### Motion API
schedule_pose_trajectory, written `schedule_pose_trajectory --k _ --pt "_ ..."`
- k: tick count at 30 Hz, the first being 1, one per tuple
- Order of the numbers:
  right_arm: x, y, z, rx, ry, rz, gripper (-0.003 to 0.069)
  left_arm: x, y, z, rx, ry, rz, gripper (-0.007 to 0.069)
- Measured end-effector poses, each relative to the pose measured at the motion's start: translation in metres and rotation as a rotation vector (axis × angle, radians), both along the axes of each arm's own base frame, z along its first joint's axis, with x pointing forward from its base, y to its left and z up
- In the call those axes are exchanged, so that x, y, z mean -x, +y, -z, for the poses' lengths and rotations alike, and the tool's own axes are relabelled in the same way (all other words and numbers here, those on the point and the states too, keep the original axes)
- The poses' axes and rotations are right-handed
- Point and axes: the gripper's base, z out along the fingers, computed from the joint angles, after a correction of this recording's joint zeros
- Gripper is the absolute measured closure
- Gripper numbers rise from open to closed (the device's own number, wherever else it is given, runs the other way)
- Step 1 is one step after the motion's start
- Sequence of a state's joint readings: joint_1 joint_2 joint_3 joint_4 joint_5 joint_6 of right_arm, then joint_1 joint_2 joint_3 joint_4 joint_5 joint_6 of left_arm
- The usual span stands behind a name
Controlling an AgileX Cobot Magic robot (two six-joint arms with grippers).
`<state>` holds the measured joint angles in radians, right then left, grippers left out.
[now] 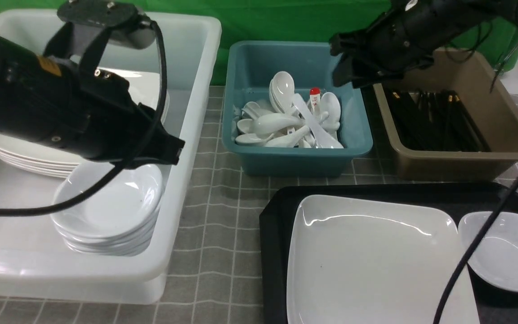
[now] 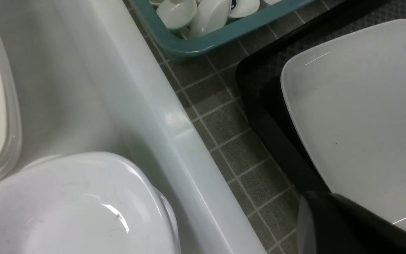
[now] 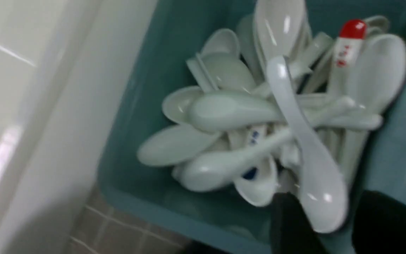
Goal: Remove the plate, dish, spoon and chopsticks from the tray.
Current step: Use the right arm to grab a small plate from the dinner plate
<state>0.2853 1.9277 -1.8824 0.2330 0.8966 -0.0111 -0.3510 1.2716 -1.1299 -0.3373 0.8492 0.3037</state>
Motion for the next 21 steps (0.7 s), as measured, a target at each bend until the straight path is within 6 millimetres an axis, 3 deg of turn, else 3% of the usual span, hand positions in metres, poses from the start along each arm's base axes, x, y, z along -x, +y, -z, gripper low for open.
schedule_pose_trajectory --k 2,5,6,9,11,13,16,21 --pt "0.020 -0.023 -0.020 0.134 0.036 0.014 0.0578 0.000 -0.001 0.000 0.000 -0.002 0.007 0.0620" --pt "0.038 -0.047 -0.035 0.251 0.070 0.053 0.0616 0.002 -0.003 0.000 0.004 -0.003 0.024 0.0620" --pt "0.052 -0.064 -0.042 0.305 0.075 0.087 0.0626 0.004 -0.008 0.000 0.007 -0.004 0.046 0.0620" --pt "0.077 -0.086 -0.038 0.354 0.110 0.119 0.0629 0.009 -0.018 -0.001 0.019 0.003 0.090 0.0620" --pt "0.094 -0.092 -0.023 0.383 0.167 0.101 0.0622 0.013 -0.024 0.000 0.022 0.011 0.120 0.0620" --pt "0.120 -0.097 0.002 0.416 0.256 0.062 0.0573 0.020 -0.033 0.000 0.033 0.027 0.147 0.0620" --pt "0.136 -0.100 0.025 0.439 0.331 0.024 0.0488 0.022 -0.037 0.000 0.041 0.030 0.155 0.0620" --pt "0.162 -0.104 0.093 0.484 0.423 -0.098 0.0183 0.022 -0.039 0.000 0.048 0.025 0.156 0.0620"
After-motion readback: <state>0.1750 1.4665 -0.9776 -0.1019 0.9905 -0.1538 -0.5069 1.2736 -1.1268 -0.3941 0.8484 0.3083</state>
